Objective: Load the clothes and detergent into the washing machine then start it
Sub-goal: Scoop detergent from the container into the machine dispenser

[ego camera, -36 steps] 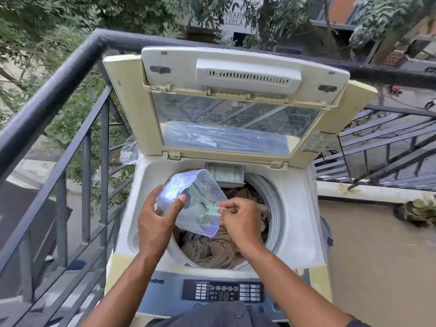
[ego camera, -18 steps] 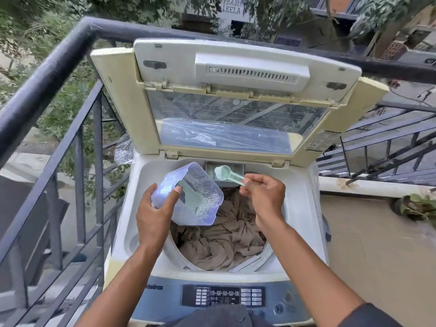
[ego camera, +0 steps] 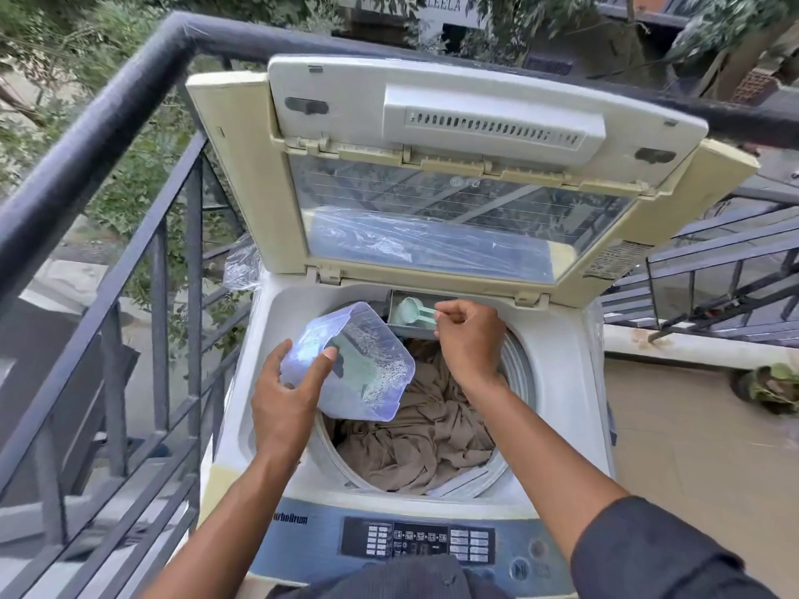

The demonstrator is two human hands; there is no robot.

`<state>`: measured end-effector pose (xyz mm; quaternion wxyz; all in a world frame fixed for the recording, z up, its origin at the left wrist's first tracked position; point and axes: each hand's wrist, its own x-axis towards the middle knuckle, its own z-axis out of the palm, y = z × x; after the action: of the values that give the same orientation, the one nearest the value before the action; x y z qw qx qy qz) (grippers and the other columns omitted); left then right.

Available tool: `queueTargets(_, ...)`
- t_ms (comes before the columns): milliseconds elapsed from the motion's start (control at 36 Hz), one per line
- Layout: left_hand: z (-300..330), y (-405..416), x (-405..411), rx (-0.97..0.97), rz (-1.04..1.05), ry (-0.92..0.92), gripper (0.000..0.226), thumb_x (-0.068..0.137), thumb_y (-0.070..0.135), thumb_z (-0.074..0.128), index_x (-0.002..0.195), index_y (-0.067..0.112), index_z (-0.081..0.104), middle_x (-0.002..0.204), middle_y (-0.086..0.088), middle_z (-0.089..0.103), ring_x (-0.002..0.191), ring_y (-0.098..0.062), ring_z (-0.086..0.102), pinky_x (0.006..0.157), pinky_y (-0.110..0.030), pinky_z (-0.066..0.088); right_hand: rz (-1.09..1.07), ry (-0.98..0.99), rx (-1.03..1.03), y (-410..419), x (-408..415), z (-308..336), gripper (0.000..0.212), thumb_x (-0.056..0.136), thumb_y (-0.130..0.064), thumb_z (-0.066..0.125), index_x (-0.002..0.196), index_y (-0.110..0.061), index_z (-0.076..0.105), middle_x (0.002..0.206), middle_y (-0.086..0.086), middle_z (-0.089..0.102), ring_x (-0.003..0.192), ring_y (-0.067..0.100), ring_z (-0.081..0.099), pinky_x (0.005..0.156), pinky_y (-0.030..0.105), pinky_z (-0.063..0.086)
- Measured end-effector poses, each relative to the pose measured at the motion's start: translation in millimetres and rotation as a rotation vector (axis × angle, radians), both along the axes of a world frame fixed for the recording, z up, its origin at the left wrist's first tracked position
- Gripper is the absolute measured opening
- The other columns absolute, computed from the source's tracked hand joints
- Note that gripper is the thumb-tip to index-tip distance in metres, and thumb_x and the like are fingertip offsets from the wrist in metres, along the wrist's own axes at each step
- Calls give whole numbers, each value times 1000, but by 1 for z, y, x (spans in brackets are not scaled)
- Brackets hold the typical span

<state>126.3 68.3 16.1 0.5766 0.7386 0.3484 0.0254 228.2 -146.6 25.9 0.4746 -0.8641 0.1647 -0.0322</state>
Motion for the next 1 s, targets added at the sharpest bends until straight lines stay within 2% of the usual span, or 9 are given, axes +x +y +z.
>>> queueTargets(111, 1, 0, -1, 6, -6, -1, 104, 59, 86, 67, 147, 34, 56, 138, 15, 58, 113, -8, 53, 94, -32, 41, 57, -51, -93, -1, -1, 4, 11, 89, -10, 74, 94, -16, 82, 83, -7, 78, 74, 2, 71, 69, 12, 52)
queueTargets(222, 2, -1, -2, -15, -4, -14, 103, 58, 85, 69, 147, 33, 57, 139, 14, 59, 115, -8, 54, 94, -32, 42, 101, -93, -156, -6, -3, 8, 14, 90, -6, 73, 97, -13, 83, 90, -5, 80, 81, 5, 72, 78, 19, 57)
queueTargets(361, 4, -2, -2, -16, 0, -20, 103, 59, 83, 70, 147, 32, 57, 139, 15, 59, 116, -8, 55, 95, -30, 42, 92, -141, -233, -17, -5, 10, 18, 87, -2, 71, 93, -14, 83, 88, -5, 80, 79, 7, 72, 78, 24, 59)
queueTargets(472, 5, -3, -3, -12, -1, -16, 102, 59, 83, 69, 146, 31, 58, 135, 15, 60, 111, -6, 56, 93, -30, 42, 92, -164, -298, -24, -7, 10, 20, 87, -2, 69, 94, -14, 83, 91, -4, 80, 86, 12, 74, 81, 18, 52)
queueTargets(556, 5, -4, -3, -23, 2, -18, 103, 58, 83, 69, 146, 30, 59, 133, 13, 61, 109, -6, 56, 93, -31, 42, 115, -204, -371, -27, -8, 11, 22, 86, 1, 68, 94, -13, 83, 90, -3, 80, 85, 15, 74, 78, 16, 48)
queueTargets(639, 5, -4, -4, -24, -8, -15, 102, 60, 82, 69, 147, 30, 58, 137, 11, 61, 113, -8, 56, 97, -34, 45, 174, -216, -450, -29, -9, 11, 22, 84, 4, 65, 88, -10, 82, 82, 3, 79, 77, 23, 72, 70, 29, 58)
queueTargets(694, 5, -5, -4, -29, -12, -16, 101, 61, 82, 70, 147, 30, 58, 140, 10, 61, 114, -8, 56, 101, -39, 49, 195, -213, -506, -31, -10, 11, 21, 83, 6, 61, 78, -7, 78, 71, 6, 74, 68, 27, 68, 59, 37, 56)
queueTargets(778, 7, -6, -5, -18, -20, -20, 102, 61, 83, 69, 148, 31, 57, 141, 9, 60, 114, -8, 55, 98, -35, 45, 226, -245, -600, -33, -13, 14, 23, 73, 14, 60, 72, -5, 74, 63, 8, 68, 59, 30, 61, 49, 33, 49)
queueTargets(1000, 13, -10, -8, -2, -27, 1, 101, 60, 83, 67, 147, 32, 57, 143, 2, 62, 113, -12, 57, 92, -39, 46, 421, -322, -824, -37, -19, 23, 34, 51, 28, 58, 67, -1, 66, 58, 11, 58, 57, 30, 54, 44, 30, 40)
